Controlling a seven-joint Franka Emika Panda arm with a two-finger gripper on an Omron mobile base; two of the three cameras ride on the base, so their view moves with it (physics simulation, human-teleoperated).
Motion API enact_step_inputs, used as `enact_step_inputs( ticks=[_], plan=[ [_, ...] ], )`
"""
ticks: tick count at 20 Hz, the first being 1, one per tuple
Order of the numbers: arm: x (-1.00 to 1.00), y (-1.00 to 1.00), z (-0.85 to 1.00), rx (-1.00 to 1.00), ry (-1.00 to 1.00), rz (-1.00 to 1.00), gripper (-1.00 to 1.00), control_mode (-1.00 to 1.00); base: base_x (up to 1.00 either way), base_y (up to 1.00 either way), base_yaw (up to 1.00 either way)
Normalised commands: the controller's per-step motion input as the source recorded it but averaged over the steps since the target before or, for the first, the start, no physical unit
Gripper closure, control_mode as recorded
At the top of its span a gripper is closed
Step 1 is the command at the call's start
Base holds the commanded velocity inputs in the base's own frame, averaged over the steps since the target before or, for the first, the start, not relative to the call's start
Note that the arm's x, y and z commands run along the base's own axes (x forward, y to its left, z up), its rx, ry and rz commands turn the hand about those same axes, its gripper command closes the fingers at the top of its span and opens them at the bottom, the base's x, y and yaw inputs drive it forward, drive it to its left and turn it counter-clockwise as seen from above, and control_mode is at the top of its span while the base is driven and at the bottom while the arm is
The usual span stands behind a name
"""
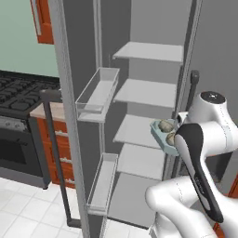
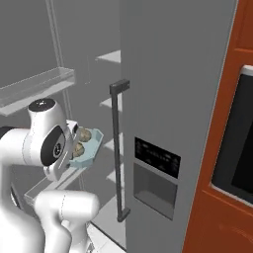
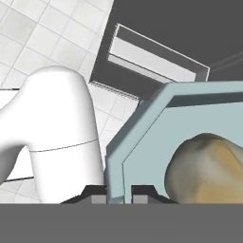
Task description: Place two dumplings into each of the tupperware containers and then place the containers in the fridge.
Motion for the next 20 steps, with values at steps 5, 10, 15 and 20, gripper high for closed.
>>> enact_step_inputs(
  ticks=[5, 10, 15, 20],
  plan=[
    [0.00, 0.00, 0.00, 0.00, 0.00, 0.00, 1.00, 1.00, 0.62, 0.03, 0.06],
    [0.00, 0.00, 0.00, 0.00, 0.00, 0.00, 1.00, 1.00, 0.36, 0.21, 0.00],
    [0.00, 0.00, 0.00, 0.00, 0.00, 0.00, 1.00, 1.00, 0.40, 0.26, 0.00],
    [0.00, 0.00, 0.00, 0.00, 0.00, 0.00, 1.00, 1.00, 0.39, 0.34, -0.11]
  ],
)
